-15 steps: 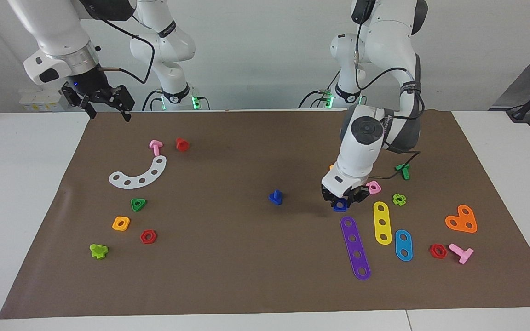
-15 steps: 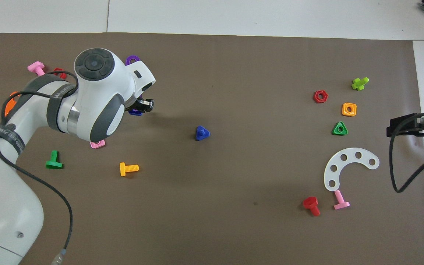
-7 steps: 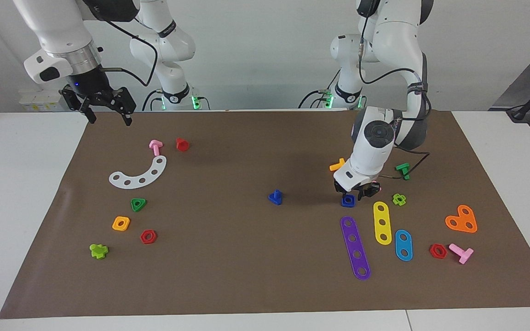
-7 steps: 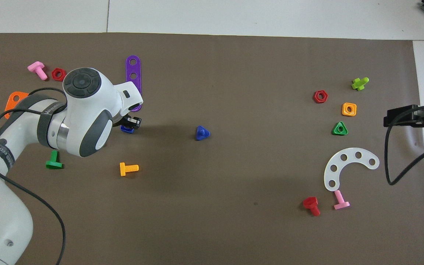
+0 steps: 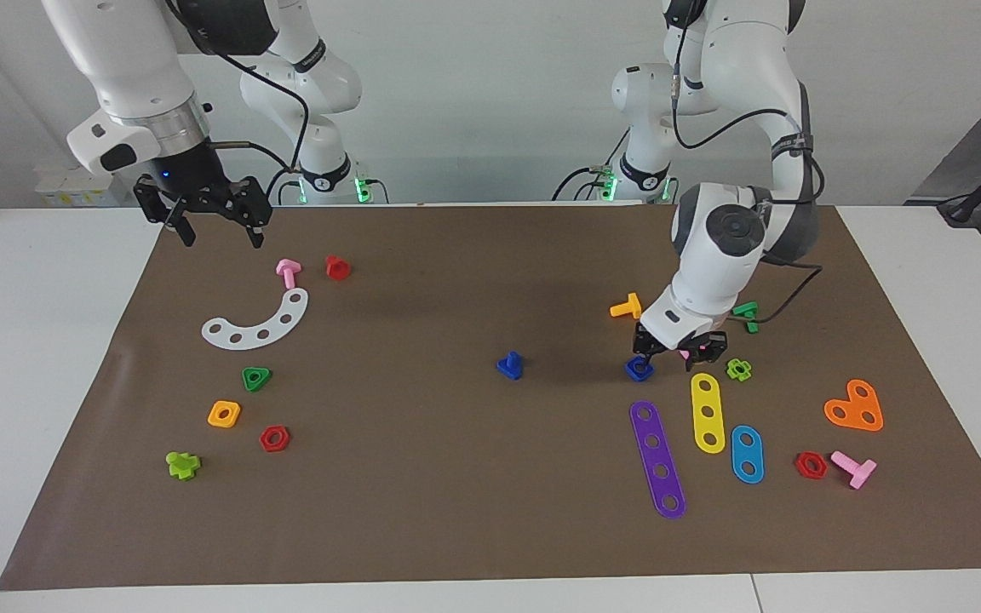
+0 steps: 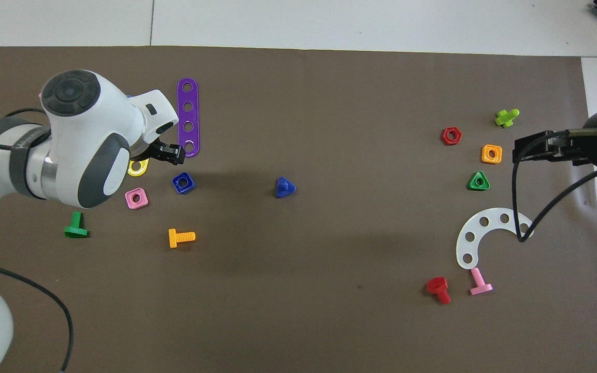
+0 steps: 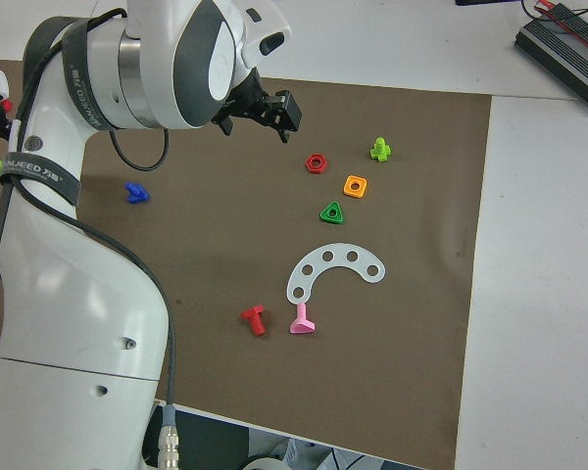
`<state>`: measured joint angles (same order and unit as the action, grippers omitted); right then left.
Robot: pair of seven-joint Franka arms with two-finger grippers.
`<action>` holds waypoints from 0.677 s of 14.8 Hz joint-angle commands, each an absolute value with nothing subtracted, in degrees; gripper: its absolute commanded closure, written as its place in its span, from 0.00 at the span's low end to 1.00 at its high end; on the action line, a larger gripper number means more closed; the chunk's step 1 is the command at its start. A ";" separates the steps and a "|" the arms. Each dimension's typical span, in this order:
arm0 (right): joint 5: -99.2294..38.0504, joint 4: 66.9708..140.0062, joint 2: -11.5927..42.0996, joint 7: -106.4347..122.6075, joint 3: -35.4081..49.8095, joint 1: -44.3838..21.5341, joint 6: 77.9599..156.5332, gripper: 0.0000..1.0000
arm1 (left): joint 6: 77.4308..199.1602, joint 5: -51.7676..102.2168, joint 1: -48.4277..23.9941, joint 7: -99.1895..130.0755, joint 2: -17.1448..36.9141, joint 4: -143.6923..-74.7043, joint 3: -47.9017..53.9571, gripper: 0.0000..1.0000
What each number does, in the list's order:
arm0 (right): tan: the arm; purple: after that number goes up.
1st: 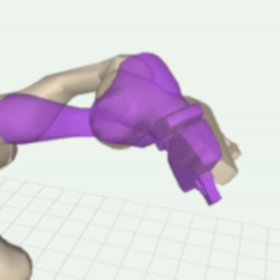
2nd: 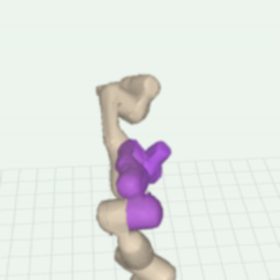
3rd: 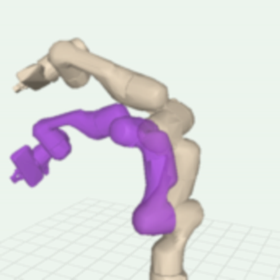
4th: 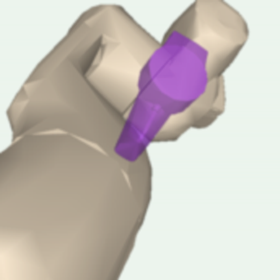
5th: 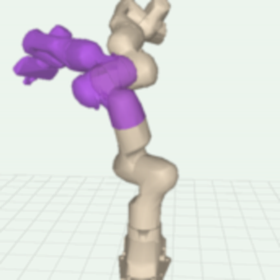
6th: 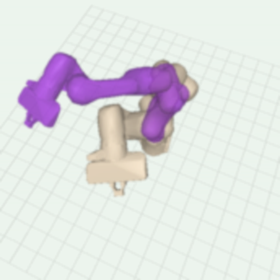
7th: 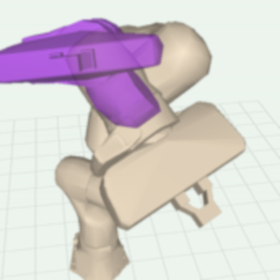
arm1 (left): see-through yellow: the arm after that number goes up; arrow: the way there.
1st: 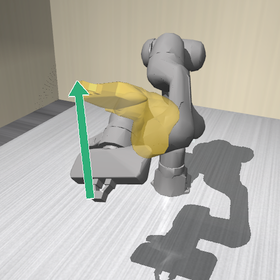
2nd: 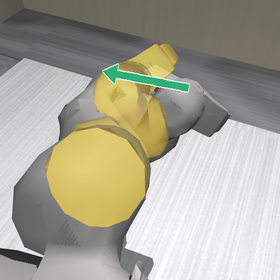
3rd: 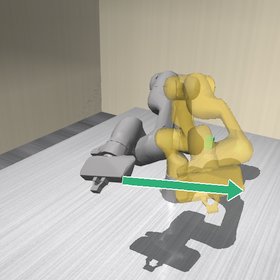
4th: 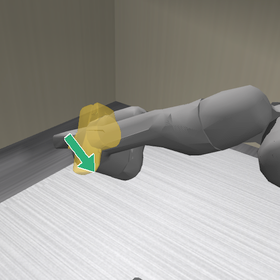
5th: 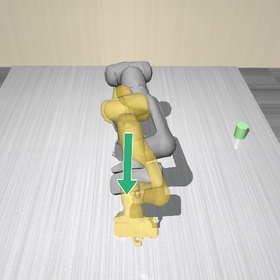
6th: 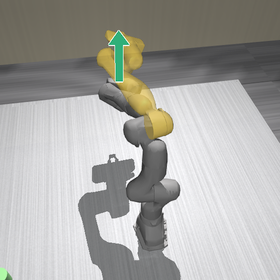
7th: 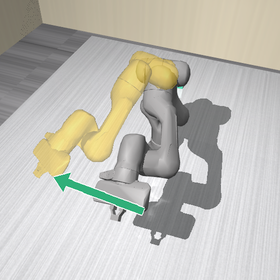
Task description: Unscrew and place screws in storage area
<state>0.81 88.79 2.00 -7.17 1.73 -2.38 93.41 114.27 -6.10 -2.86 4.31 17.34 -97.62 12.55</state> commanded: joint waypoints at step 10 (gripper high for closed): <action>1.93 82.53 22.05 -38.40 3.34 -27.15 112.13 0.00 | 91.67 -2.64 3.87 2.73 7.30 -83.84 12.22 0.01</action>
<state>1.12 84.59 17.73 -36.43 3.38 -25.90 109.31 92.38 -3.64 3.18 3.60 9.53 -82.10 11.90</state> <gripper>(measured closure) 0.000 0.194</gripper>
